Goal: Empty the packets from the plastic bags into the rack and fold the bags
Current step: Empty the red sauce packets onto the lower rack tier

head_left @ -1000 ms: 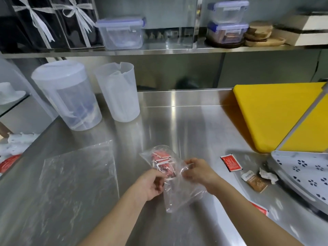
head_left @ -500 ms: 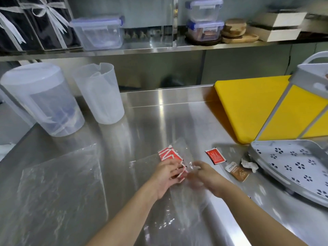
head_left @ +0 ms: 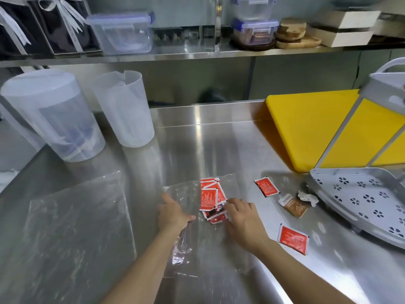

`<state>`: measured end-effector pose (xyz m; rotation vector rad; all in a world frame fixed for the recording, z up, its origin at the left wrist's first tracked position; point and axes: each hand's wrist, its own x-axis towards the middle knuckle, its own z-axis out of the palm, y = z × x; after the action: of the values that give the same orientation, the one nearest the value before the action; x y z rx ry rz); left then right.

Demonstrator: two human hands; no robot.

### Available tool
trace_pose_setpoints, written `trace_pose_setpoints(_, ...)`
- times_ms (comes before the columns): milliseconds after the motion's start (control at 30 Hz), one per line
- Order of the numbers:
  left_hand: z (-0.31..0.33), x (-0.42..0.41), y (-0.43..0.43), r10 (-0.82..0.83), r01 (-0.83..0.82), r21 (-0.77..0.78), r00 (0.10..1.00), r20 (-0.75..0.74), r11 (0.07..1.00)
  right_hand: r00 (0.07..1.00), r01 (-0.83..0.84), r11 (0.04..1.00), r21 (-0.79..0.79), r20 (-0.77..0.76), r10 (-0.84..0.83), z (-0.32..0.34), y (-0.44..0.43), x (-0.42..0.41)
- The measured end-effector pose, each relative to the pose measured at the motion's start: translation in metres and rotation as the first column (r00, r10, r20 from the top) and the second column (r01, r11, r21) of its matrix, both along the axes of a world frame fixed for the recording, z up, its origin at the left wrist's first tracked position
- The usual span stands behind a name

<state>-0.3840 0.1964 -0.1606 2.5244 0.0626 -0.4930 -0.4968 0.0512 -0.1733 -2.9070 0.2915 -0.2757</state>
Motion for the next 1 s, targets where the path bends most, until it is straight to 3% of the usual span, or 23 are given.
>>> trace_pose_setpoints(67,-0.004,0.005,0.002,0.064,-0.081,-0.145,0.991,-0.118,0.986,0.997,-0.068,0.99,0.12,-0.015,0.071,-0.001,0.014,0.003)
trace_pose_setpoints(133,-0.001,0.001,0.002,0.1,-0.209,-0.365,0.95,-0.294,0.907,0.997,-0.056,0.927,0.371,-0.029,0.072,0.007,0.028,0.005)
trace_pose_setpoints(200,0.008,-0.005,-0.003,0.107,-0.327,-0.502,0.902,-0.418,0.8,0.994,-0.037,0.777,0.629,-0.056,0.092,0.03,0.043,0.004)
trace_pose_setpoints(267,0.024,-0.008,-0.012,0.122,-0.398,-0.59,0.884,-0.45,0.702,0.984,-0.066,0.521,0.851,-0.031,0.175,0.054,0.054,0.003)
trace_pose_setpoints(300,0.034,-0.008,-0.016,0.119,-0.412,-0.632,0.884,-0.453,0.656,0.98,-0.063,0.405,0.912,-0.02,0.198,0.062,0.054,0.004)
trace_pose_setpoints(333,0.046,-0.01,-0.02,0.106,-0.414,-0.665,0.885,-0.452,0.622,0.981,-0.049,0.351,0.935,-0.022,0.195,0.068,0.053,0.004)
trace_pose_setpoints(367,0.058,-0.011,-0.023,0.078,-0.393,-0.697,0.896,-0.438,0.6,0.989,-0.025,0.409,0.912,-0.037,0.142,0.071,0.05,0.007)
trace_pose_setpoints(467,0.095,-0.016,-0.028,-0.059,-0.199,-0.778,0.955,-0.29,0.595,0.985,0.166,0.773,0.612,-0.066,-0.159,0.08,0.034,0.017)
trace_pose_setpoints(533,0.119,-0.018,-0.03,-0.145,-0.023,-0.809,0.98,-0.133,0.587,0.968,0.224,0.878,0.422,0.005,-0.249,0.091,0.018,0.022)
trace_pose_setpoints(567,0.13,-0.017,-0.03,-0.177,0.064,-0.811,0.983,-0.049,0.581,0.97,0.199,0.883,0.426,0.045,-0.241,0.101,0.01,0.023)
trace_pose_setpoints(633,0.147,-0.014,-0.027,-0.188,0.236,-0.749,0.971,0.15,0.619,0.978,0.13,0.911,0.391,0.101,-0.183,0.122,-0.005,0.024)
trace_pose_setpoints(667,0.154,-0.013,-0.025,-0.175,0.318,-0.68,0.946,0.272,0.661,0.981,0.099,0.956,0.278,0.131,-0.14,0.132,-0.012,0.024)
trace_pose_setpoints(767,0.176,-0.017,-0.02,-0.249,0.567,-0.393,0.746,0.618,0.724,0.973,0.093,0.991,-0.096,0.219,-0.07,0.159,-0.03,0.023)
trace_pose_setpoints(833,0.188,-0.021,-0.021,-0.451,0.702,-0.131,0.578,0.68,0.701,0.964,0.055,0.996,-0.076,0.262,-0.033,0.181,-0.035,0.02)
trace_pose_setpoints(900,0.197,-0.024,-0.026,-0.631,0.738,0.155,0.425,0.649,0.657,0.973,-0.054,0.994,0.1,0.23,0.03,0.198,-0.041,0.018)
trace_pose_setpoints(1000,0.204,-0.027,-0.042,-0.682,0.661,0.424,0.184,0.708,0.619,0.961,-0.161,0.976,0.146,0.246,0.122,0.217,-0.045,0.01)
